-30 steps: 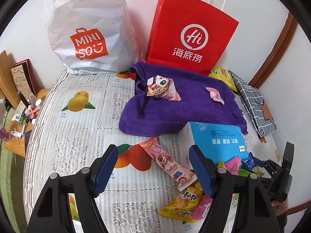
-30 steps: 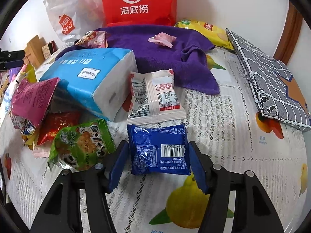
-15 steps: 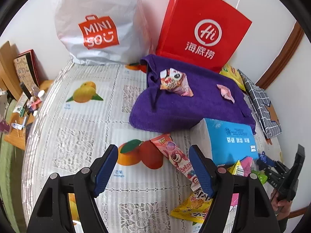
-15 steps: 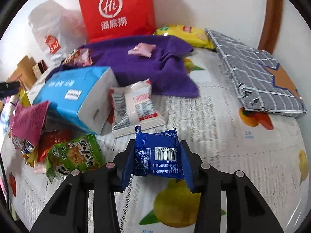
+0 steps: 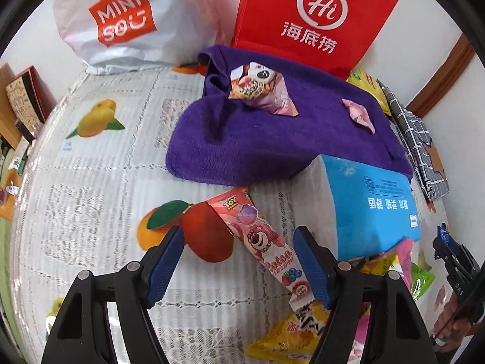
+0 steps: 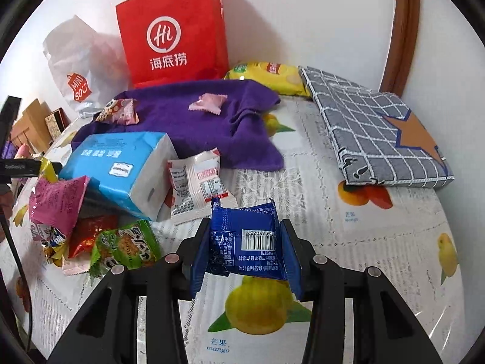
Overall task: Organize snacks
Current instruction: 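Grasp the pink Toy Story stick snack with the left gripper while the right holds the blue packet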
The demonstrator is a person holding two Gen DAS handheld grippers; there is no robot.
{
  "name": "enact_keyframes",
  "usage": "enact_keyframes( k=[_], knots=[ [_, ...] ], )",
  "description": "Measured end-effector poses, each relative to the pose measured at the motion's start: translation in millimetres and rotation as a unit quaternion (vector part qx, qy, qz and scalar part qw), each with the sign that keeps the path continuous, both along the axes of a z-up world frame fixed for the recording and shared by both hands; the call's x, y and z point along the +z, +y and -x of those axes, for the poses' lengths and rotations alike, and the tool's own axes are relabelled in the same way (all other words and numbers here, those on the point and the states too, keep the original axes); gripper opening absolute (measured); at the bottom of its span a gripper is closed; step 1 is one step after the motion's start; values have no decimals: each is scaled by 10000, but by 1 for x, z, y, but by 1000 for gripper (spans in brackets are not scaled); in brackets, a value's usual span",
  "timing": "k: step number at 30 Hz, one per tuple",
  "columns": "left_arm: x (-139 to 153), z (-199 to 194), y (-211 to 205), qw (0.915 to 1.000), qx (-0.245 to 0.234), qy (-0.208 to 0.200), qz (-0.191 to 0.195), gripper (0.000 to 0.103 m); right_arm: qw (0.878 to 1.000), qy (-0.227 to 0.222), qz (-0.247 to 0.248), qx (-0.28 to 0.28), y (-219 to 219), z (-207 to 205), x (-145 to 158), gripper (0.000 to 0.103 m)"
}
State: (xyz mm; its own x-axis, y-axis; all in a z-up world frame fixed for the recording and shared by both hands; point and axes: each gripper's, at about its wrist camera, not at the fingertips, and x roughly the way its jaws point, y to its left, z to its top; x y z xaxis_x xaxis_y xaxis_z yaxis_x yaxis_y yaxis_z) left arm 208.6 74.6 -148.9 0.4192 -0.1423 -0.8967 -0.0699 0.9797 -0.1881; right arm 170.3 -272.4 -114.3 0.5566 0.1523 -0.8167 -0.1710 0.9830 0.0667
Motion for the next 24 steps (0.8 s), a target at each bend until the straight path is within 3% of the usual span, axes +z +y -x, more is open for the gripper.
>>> enact_keyframes(
  k=[7,9,11,14,24],
  knots=[
    [-8,-10,-14,9998,-127,97,-72,59,10000,-3,-11,-25,5,-3,4,44],
    [-12,-13,-16,9996,-142,192,-135,52,10000,26,-25,-40,7,-3,6,44],
    [-18,-13,-19,9993,-230,287,-76,36,10000,-2,13,-43,10,-3,10,44],
    [-19,-9,-20,9992,-265,259,-147,25,10000,-49,-20,-61,13,-3,15,44],
    [-16,7,-8,9982,-212,269,-495,25,10000,-22,-39,-24,27,0,20,44]
  ],
)
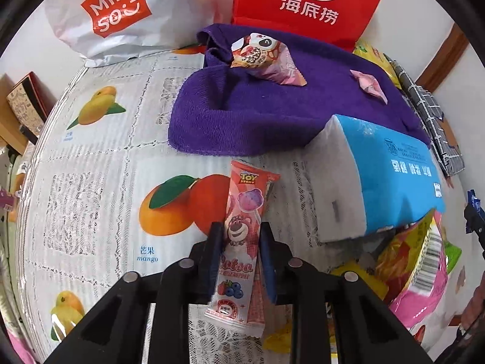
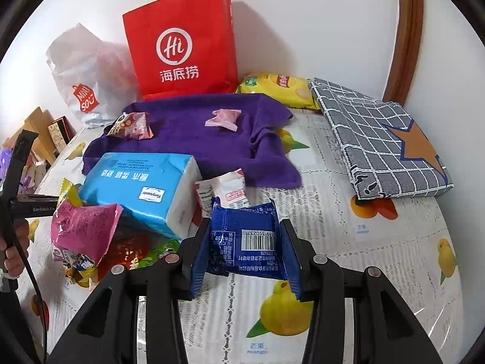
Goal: Organize snacks
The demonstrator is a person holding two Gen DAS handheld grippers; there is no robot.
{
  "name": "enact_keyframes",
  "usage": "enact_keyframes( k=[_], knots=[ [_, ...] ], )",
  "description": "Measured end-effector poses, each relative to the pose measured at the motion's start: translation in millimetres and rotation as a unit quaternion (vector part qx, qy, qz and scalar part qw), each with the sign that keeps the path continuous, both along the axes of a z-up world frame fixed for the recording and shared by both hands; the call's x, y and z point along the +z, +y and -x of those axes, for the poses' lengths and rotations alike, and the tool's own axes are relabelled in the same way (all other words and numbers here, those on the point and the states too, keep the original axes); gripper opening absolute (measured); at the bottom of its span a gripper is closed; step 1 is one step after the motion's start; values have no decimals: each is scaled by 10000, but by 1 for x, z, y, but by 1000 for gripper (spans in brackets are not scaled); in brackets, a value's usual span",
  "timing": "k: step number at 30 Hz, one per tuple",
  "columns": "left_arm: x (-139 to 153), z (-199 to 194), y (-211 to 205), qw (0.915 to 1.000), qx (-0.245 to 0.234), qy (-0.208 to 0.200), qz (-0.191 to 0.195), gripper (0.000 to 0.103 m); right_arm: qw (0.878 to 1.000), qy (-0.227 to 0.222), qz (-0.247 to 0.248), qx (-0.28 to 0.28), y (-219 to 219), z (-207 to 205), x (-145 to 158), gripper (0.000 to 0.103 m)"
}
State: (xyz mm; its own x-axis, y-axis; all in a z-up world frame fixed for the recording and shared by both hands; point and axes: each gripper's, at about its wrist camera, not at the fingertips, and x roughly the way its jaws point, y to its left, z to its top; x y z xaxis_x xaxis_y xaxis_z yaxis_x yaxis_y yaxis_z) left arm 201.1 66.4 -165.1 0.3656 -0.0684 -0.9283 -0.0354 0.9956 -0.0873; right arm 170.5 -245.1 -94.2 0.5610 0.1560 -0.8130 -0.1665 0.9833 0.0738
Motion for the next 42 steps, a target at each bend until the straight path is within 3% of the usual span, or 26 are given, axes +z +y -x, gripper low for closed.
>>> enact_keyframes(
  k=[7,9,11,14,23,28,42],
  knots=[
    [-5,-1,-10,9997,-110,-72,-220,37,10000,48,8,-20,7,3,1,44],
    [-6,0,-12,9993,-118,-120,-328,37,10000,75,-11,-56,8,3,1,44],
    [-5,1,-11,9991,-101,-147,-392,23,10000,65,-37,-57,10,4,2,44],
    [-2,4,-3,9998,-73,-100,-172,20,10000,30,-48,-45,15,6,7,44],
    [26,36,12,9993,13,-386,-28,20,9996,-187,-176,139,35,18,27,44],
    [48,56,12,9975,1,-624,344,20,9989,-330,-243,228,43,30,41,44],
    [89,95,-17,9929,-227,-1119,325,20,9975,-572,-373,165,37,56,65,42]
  ],
)
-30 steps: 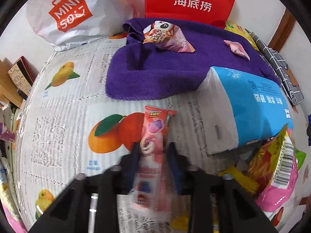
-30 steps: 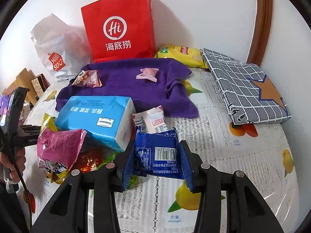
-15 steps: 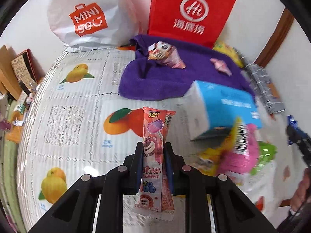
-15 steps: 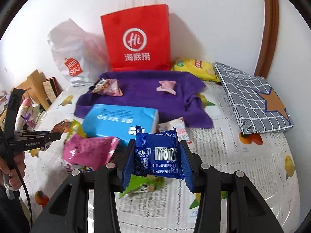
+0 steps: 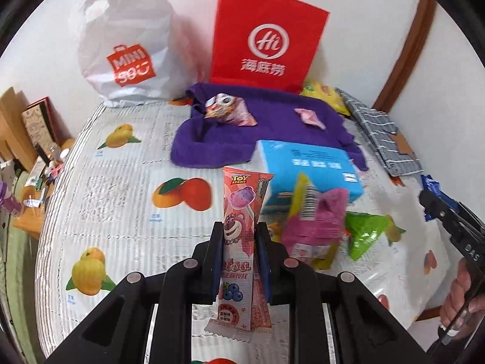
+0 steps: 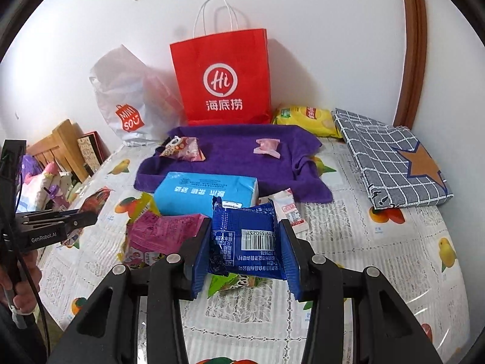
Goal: Organize snacks
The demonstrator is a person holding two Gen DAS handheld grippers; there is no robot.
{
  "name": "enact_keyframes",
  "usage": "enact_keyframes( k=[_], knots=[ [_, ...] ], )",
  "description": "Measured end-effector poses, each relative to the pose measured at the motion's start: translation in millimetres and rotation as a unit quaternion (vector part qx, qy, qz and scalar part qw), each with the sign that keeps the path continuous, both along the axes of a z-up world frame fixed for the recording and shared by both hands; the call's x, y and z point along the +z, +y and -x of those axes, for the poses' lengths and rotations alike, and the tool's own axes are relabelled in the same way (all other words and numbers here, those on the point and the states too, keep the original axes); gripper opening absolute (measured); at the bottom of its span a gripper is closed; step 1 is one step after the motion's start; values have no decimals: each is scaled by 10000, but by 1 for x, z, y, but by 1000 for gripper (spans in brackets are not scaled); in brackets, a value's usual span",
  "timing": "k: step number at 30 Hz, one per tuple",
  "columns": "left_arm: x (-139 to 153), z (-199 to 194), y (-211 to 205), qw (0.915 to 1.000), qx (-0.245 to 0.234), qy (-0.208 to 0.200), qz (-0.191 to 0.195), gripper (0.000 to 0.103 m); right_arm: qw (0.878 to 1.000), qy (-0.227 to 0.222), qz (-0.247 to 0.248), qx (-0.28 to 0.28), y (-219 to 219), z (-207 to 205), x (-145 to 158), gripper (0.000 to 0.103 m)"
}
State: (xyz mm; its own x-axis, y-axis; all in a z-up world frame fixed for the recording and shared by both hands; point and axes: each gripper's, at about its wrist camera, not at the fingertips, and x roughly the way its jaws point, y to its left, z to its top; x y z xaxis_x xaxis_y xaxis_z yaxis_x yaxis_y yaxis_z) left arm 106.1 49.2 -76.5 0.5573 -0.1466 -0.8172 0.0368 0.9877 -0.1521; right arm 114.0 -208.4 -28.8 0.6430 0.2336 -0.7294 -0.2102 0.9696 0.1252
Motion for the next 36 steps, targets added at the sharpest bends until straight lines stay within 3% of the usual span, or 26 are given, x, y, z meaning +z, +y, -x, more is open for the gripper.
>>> enact_keyframes(
  k=[17,36],
  knots=[
    [36,-13,-32,9991,-260,-245,238,19,9998,-147,-138,1,-10,-18,21,42],
    [67,-97,-36,9986,-292,-447,39,19,9994,-265,-143,173,15,-115,36,42]
  ],
)
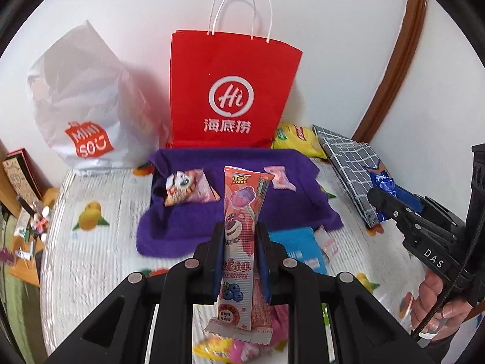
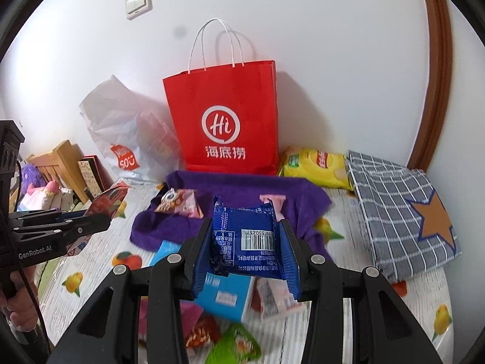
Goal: Organize snacks
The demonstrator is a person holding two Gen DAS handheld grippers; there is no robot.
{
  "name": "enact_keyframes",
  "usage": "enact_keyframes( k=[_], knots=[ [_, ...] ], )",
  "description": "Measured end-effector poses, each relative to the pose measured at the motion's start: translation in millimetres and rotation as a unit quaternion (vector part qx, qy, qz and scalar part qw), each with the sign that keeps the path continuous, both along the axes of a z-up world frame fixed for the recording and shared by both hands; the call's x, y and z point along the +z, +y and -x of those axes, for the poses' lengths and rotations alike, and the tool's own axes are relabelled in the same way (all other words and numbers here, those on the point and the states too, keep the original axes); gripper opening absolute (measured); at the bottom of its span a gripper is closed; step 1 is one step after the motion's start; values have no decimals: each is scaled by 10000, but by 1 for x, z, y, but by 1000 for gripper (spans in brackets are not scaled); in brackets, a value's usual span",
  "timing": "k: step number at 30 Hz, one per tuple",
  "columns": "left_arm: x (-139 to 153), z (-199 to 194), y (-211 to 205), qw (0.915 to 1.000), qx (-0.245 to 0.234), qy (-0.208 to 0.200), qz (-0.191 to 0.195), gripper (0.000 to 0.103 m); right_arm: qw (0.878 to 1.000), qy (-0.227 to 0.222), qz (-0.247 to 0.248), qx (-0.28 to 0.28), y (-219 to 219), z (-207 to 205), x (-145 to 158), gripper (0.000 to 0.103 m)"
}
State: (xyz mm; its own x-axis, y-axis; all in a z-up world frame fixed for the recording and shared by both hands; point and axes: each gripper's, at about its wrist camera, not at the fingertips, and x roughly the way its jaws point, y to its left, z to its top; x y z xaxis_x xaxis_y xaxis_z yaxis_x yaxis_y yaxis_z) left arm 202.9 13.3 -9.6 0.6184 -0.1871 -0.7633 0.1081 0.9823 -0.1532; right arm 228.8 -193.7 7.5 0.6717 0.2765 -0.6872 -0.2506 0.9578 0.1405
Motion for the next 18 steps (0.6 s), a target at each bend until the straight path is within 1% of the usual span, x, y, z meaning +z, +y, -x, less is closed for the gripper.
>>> enact_keyframes(
  k=[3,7,9,13,18],
  knots=[
    [2,-19,2,10000,-5,-17,-90,19,10000,42,16,-7,3,-19,-4,42],
    [2,-43,7,9997,44,-94,-204,19,9998,183,66,-58,4,-46,-18,42],
    [-1,-55,11,9998,87,-61,-171,19,9996,239,73,-94,4,-57,-25,42],
    [-14,-82,19,9997,161,162,-45,19,9992,382,18,-135,3,-86,-38,42],
    [-20,-106,30,9994,310,156,63,19,9989,446,-53,-157,3,-118,-42,42]
  ],
)
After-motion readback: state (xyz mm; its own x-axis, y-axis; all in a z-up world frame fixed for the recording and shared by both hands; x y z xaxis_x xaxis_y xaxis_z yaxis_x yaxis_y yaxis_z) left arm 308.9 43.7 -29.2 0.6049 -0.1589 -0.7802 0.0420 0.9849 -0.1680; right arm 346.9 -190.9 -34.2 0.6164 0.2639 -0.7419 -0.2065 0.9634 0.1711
